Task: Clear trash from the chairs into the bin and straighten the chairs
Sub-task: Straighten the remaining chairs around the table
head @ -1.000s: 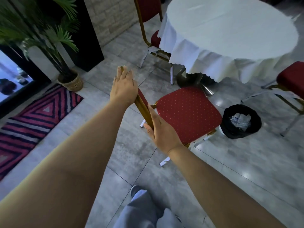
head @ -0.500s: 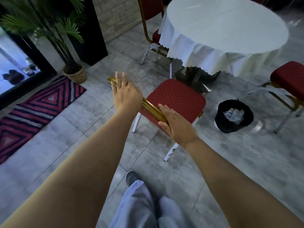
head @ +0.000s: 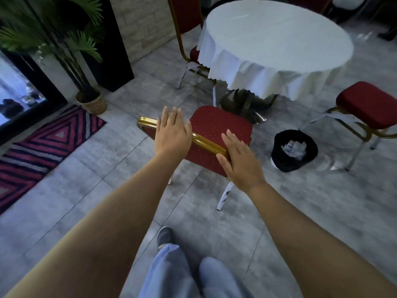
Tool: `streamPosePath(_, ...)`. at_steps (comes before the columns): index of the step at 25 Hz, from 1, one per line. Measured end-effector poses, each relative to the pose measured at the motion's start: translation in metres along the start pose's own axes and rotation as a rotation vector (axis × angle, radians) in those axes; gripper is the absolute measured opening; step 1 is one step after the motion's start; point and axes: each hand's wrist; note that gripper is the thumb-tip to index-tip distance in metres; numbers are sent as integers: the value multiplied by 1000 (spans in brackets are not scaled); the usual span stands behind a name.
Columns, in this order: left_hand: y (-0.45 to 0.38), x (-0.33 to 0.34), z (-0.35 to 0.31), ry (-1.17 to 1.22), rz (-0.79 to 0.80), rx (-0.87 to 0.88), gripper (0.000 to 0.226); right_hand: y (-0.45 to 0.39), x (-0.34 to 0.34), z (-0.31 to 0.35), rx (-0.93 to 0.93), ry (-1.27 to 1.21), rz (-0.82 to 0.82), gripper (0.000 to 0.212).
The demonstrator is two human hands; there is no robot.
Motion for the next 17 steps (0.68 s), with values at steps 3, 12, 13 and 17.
streamPosePath(3,-9,-2,19,27,8,218,57,-27,3,37,-13,29,-69,62)
streamPosePath(12,-70,-10,86,71,125,419,52,-71,23,59,134,118,-250,60)
streamPosePath(13,-78,-8,86,83,123,434,53,-77,23,57,151,127,-259,60)
streamPosePath(17,-109,-1,82,90,122,460,55,-102,22,46,206,172,-276,61)
Point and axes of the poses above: each hand's wrist, its own y-axis away from the middle knuckle, its own x-axis out of the palm, z = x × y, and after that the axes turned 6 degrees about x, right-handed
